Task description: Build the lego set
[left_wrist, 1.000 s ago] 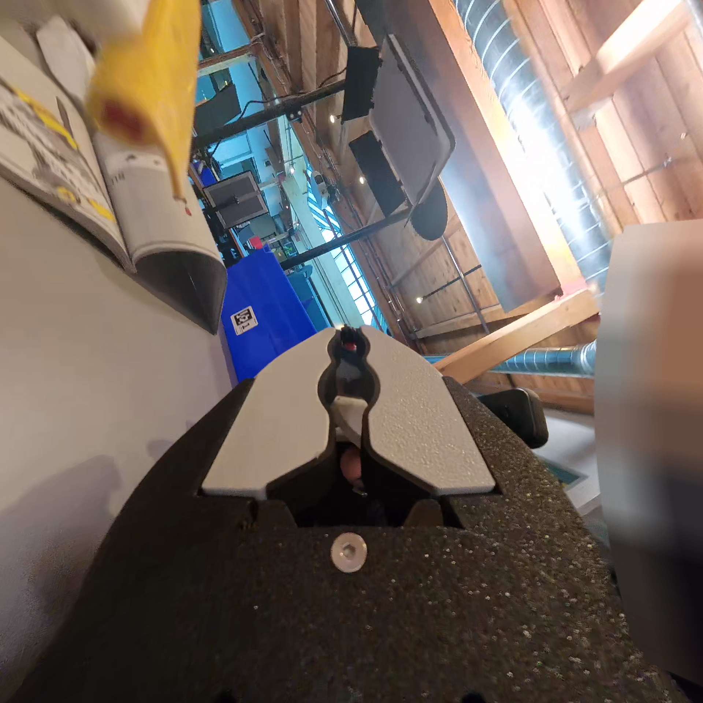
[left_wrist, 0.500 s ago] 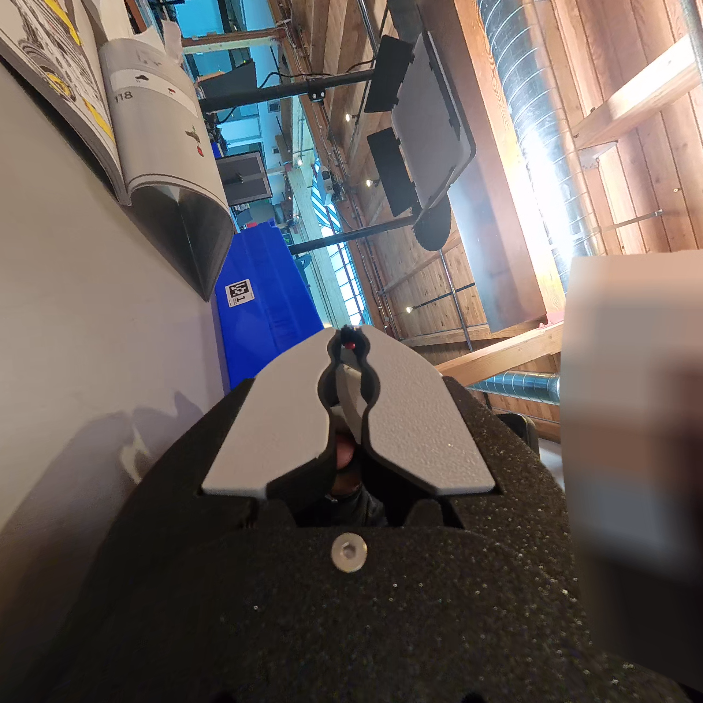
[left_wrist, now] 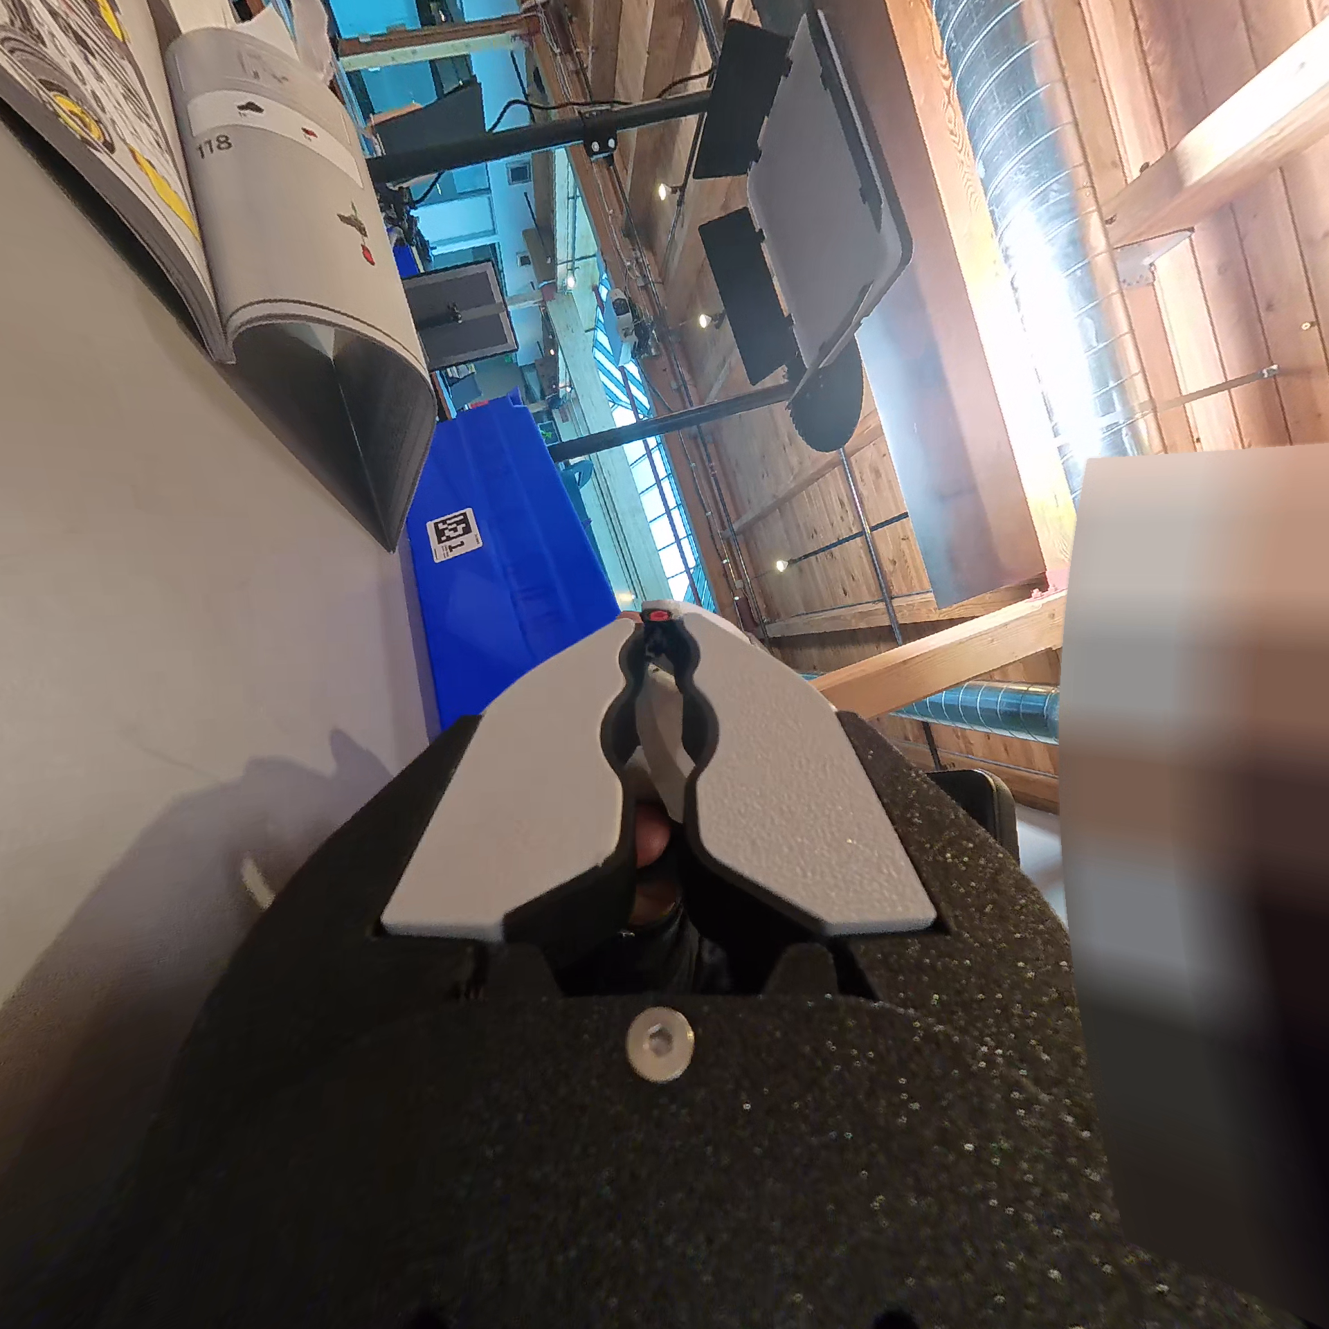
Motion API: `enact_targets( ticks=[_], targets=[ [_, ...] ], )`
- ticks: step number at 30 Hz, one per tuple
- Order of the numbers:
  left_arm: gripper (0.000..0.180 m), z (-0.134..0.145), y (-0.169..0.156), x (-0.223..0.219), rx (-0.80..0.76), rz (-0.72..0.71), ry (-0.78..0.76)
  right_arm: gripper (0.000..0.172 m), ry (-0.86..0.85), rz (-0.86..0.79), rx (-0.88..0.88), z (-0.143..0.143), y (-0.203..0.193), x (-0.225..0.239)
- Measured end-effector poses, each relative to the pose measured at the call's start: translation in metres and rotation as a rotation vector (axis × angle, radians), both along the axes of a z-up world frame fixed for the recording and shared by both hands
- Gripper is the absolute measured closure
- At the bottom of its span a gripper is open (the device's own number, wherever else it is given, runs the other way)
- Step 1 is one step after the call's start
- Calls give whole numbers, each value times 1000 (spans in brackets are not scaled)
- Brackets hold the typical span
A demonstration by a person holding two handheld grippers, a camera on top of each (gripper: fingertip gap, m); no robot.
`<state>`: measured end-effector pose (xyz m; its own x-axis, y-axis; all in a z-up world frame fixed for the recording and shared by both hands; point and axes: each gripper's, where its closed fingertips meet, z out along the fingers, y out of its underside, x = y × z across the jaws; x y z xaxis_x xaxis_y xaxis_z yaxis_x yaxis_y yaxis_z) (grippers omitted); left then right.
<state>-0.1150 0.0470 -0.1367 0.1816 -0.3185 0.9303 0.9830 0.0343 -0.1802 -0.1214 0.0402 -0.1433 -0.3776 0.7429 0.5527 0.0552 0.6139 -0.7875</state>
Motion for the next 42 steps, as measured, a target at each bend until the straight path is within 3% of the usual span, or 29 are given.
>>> enact_targets(
  ticks=[8, 15, 18, 21, 29, 42],
  targets=[
    [174, 4, -6, -9, -2, 10, 67, 154, -83, 54, 21, -2, 4, 14],
    [173, 7, -13, -16, 2, 20, 123, 155, -435, 70, -46, -32, 32, 80],
    [173, 7, -13, -14, -4, 2, 130, 157, -573, 102, -110, -46, 27, 109],
    [174, 8, -12, -8, -9, -14, 163, 159, -631, 89, -53, -61, 24, 120],
    [174, 10, -15, -4, -2, -10, 188, 160, -643, 35, -16, -79, 15, 121],
    [174, 12, -15, 1, -5, -19, 223, 160, -585, -107, -104, -84, 12, 120]
  ],
)
